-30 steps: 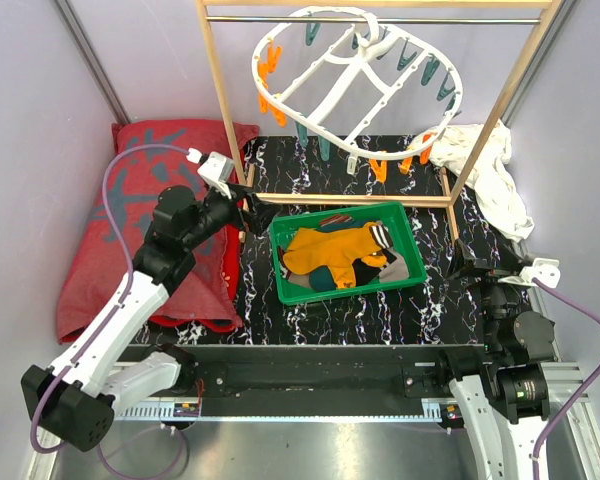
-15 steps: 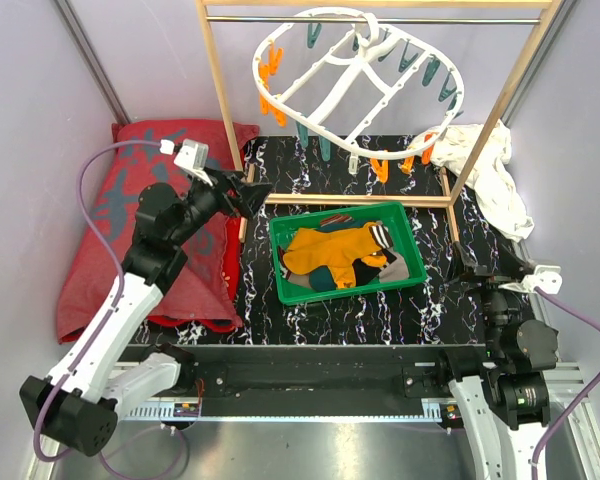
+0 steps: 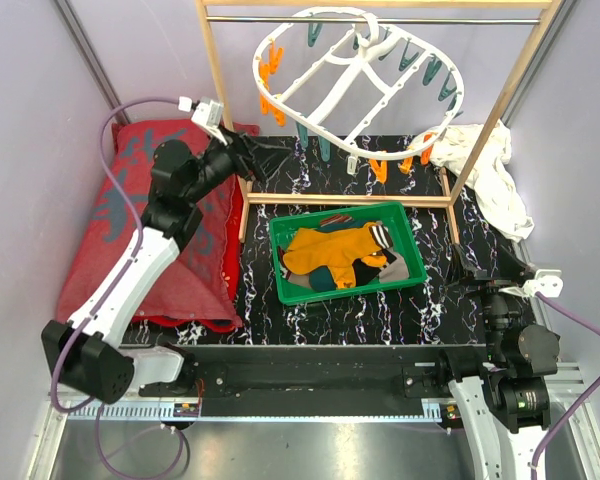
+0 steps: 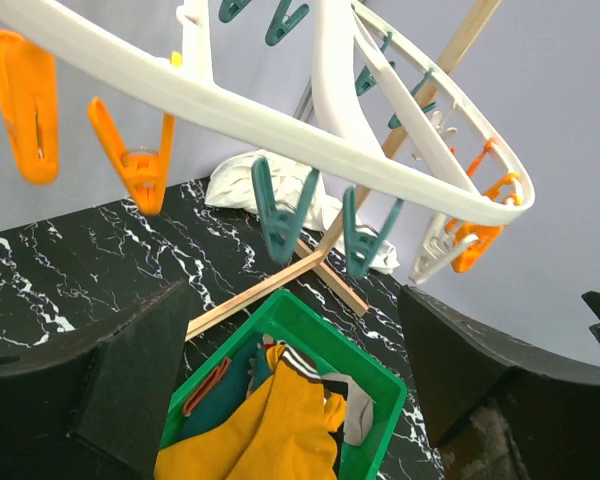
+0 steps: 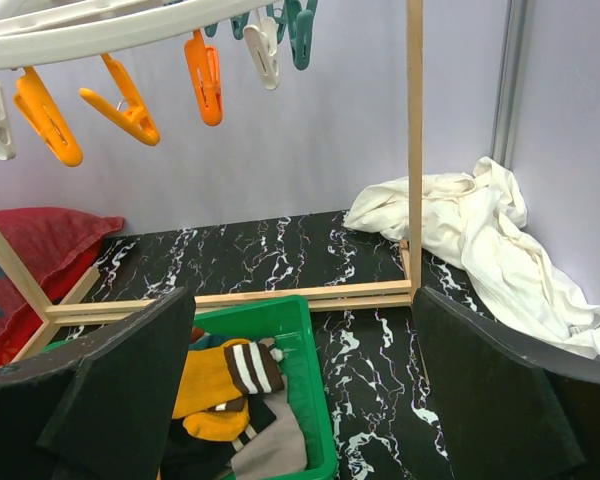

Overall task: Clip the socks to the hanger
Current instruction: Open the clamp at the hanger.

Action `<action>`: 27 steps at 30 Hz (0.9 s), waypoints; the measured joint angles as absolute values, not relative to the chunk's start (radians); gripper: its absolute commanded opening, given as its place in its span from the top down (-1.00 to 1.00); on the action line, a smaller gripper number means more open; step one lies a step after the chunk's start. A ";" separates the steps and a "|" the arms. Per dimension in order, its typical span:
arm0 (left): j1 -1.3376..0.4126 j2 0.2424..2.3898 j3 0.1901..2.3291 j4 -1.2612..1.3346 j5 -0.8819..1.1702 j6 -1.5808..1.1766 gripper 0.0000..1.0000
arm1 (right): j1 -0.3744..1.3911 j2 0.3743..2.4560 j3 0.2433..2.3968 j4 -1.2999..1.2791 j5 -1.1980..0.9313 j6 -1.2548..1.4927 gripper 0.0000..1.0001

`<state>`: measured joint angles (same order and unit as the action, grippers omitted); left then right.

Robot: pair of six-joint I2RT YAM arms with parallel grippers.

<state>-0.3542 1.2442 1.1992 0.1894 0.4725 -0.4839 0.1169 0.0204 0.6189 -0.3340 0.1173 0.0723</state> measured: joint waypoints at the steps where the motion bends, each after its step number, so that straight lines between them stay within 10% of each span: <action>1: -0.354 1.265 1.218 0.190 0.476 -0.484 -0.68 | 0.117 0.020 0.619 -0.334 0.114 0.072 -1.00; 27: -0.375 1.508 1.431 0.234 0.548 -0.533 -0.29 | 0.117 0.020 0.619 -0.334 0.112 0.076 -0.99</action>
<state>-0.3748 1.5082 1.4311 0.2337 0.5484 -0.5331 0.1169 0.0204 0.6189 -0.3344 0.1120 0.0761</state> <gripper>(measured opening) 0.636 0.994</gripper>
